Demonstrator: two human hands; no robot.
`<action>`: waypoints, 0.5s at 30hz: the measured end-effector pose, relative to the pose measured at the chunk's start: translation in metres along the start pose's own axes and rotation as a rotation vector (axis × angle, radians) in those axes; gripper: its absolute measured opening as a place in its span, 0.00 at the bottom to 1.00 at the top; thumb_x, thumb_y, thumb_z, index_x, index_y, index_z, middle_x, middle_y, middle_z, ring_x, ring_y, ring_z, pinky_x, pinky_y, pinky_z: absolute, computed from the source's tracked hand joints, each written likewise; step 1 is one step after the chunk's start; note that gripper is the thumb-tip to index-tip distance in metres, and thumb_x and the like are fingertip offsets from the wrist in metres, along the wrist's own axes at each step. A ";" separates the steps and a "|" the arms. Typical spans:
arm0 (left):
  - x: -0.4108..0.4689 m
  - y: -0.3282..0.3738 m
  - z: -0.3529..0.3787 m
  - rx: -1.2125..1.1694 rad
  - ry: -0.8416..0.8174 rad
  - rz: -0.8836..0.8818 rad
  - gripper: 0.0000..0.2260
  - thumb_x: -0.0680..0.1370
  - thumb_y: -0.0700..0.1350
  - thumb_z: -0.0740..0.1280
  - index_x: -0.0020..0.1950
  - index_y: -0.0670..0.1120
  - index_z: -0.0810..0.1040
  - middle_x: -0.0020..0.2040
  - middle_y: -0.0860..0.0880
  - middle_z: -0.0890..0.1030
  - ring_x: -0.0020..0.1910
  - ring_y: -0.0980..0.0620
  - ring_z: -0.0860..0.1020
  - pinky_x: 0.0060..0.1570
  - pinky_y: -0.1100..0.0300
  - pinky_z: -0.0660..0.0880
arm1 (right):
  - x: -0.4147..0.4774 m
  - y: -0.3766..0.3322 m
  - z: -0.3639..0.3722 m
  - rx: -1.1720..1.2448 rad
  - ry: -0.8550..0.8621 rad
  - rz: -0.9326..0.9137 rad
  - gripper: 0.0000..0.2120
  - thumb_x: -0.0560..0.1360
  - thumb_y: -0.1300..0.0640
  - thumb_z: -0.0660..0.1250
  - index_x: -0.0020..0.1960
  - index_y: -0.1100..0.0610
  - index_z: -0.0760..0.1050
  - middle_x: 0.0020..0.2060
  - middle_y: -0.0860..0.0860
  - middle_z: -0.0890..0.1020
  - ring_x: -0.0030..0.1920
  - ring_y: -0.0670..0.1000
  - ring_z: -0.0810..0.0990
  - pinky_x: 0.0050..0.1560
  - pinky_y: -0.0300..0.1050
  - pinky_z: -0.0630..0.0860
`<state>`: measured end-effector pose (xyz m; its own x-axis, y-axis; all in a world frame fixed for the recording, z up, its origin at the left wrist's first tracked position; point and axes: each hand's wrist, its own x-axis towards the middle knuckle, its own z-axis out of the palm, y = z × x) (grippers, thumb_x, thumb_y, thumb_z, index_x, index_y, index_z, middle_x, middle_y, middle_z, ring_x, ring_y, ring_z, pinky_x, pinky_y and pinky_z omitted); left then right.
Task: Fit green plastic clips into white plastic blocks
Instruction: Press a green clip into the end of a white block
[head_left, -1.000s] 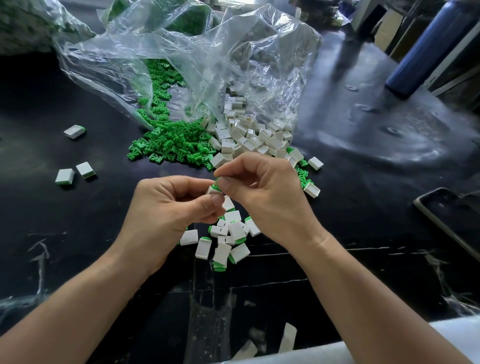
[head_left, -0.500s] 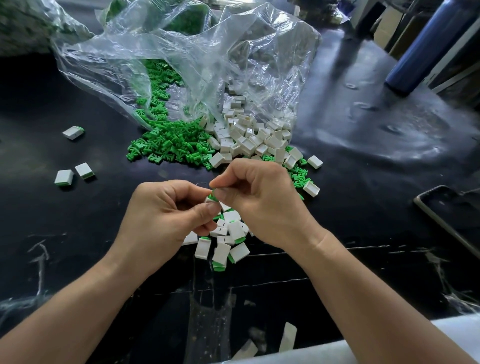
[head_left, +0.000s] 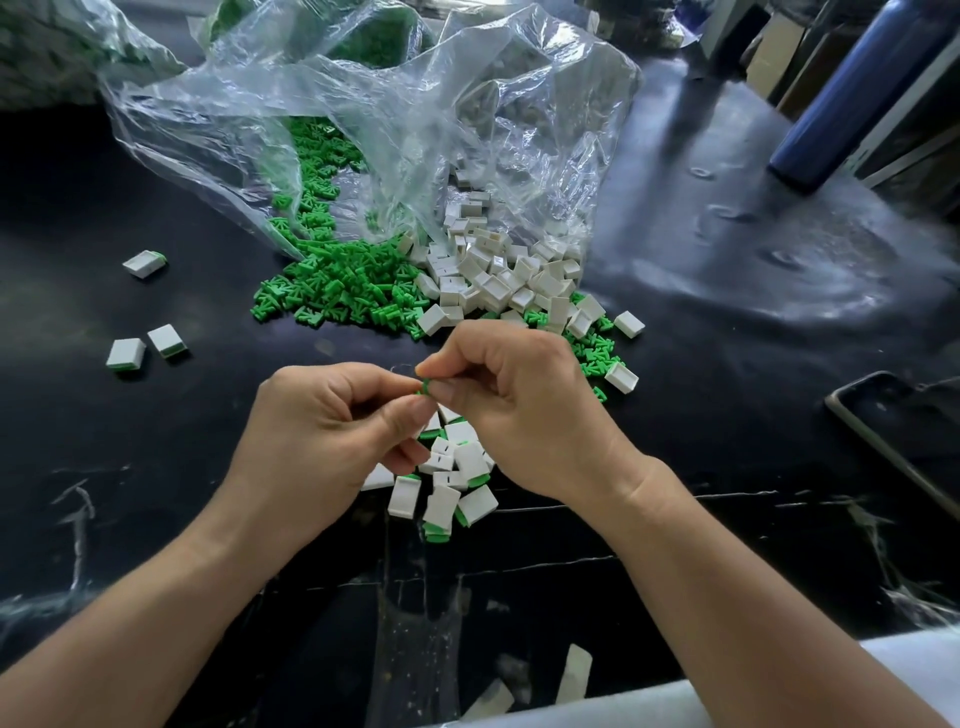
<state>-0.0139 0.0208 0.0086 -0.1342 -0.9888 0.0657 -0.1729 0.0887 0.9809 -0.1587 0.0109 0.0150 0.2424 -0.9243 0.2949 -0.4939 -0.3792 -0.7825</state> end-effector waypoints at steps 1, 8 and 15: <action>0.000 -0.001 0.000 0.000 -0.005 0.000 0.05 0.63 0.46 0.68 0.37 0.49 0.81 0.30 0.45 0.82 0.25 0.52 0.80 0.27 0.66 0.76 | 0.000 0.000 0.000 -0.005 -0.015 0.000 0.02 0.70 0.68 0.69 0.43 0.64 0.80 0.34 0.45 0.76 0.34 0.37 0.72 0.37 0.27 0.68; -0.003 -0.003 -0.001 0.051 -0.027 0.048 0.04 0.63 0.46 0.68 0.36 0.50 0.81 0.29 0.46 0.82 0.24 0.54 0.79 0.26 0.67 0.75 | 0.000 -0.001 -0.003 0.009 -0.083 0.022 0.02 0.70 0.68 0.69 0.42 0.64 0.80 0.36 0.50 0.79 0.38 0.50 0.78 0.40 0.40 0.74; -0.003 -0.002 0.000 -0.035 -0.008 0.054 0.04 0.63 0.43 0.69 0.36 0.49 0.82 0.30 0.46 0.82 0.24 0.53 0.80 0.27 0.66 0.76 | 0.000 0.000 -0.003 0.044 -0.033 -0.011 0.03 0.70 0.67 0.69 0.43 0.63 0.81 0.39 0.54 0.83 0.40 0.49 0.80 0.43 0.43 0.76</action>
<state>-0.0134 0.0234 0.0061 -0.1506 -0.9816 0.1172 -0.1312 0.1374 0.9818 -0.1615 0.0113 0.0170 0.2757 -0.9176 0.2862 -0.4536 -0.3868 -0.8029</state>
